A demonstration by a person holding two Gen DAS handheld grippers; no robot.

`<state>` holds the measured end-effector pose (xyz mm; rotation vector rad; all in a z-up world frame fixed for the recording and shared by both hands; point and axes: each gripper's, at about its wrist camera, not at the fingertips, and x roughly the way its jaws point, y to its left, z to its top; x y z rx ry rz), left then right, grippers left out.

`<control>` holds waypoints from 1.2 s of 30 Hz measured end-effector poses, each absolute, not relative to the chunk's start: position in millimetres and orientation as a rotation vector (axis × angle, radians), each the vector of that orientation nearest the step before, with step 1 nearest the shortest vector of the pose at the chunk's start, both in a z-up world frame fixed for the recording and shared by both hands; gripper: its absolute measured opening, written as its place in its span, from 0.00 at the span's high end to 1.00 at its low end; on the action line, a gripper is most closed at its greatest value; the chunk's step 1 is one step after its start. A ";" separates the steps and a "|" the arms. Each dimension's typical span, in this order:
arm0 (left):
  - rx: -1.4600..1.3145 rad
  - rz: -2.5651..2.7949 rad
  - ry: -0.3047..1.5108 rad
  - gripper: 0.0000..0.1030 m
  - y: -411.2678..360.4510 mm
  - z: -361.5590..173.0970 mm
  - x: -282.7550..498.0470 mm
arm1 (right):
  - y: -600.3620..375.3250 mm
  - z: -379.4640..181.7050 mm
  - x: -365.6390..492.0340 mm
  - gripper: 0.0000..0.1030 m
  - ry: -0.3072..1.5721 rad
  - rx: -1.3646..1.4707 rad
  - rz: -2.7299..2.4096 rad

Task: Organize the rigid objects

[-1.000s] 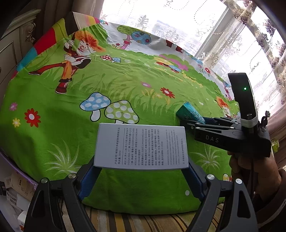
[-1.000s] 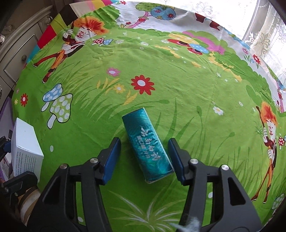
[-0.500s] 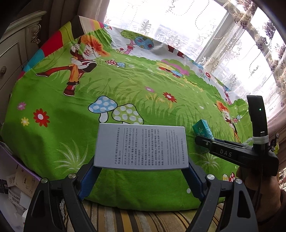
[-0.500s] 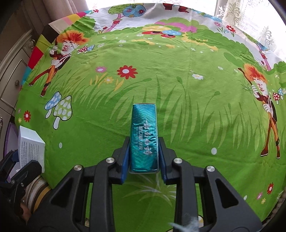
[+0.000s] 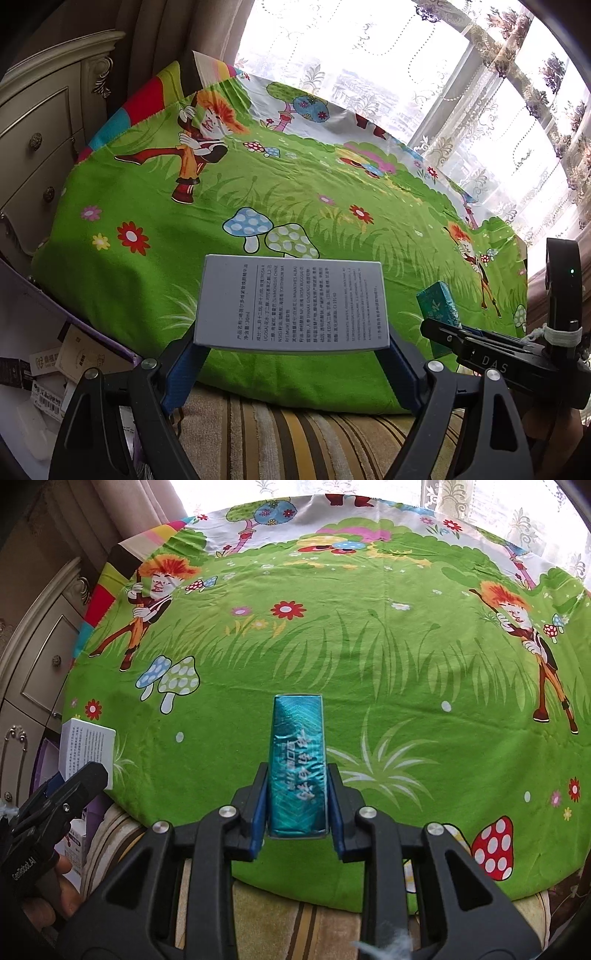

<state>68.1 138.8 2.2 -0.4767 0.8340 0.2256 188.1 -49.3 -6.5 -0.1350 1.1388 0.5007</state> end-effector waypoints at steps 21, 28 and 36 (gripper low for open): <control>-0.532 0.404 0.765 0.16 196.7 10.4 -26.6 | 17.8 14.3 113.2 0.68 1.126 -0.191 0.673; -0.570 0.492 0.763 0.16 225.7 2.2 -60.1 | 47.9 15.6 88.0 0.68 1.122 -0.228 0.751; -0.590 0.594 0.738 0.16 256.1 1.1 -95.9 | 80.2 17.2 58.0 0.68 1.109 -0.281 0.832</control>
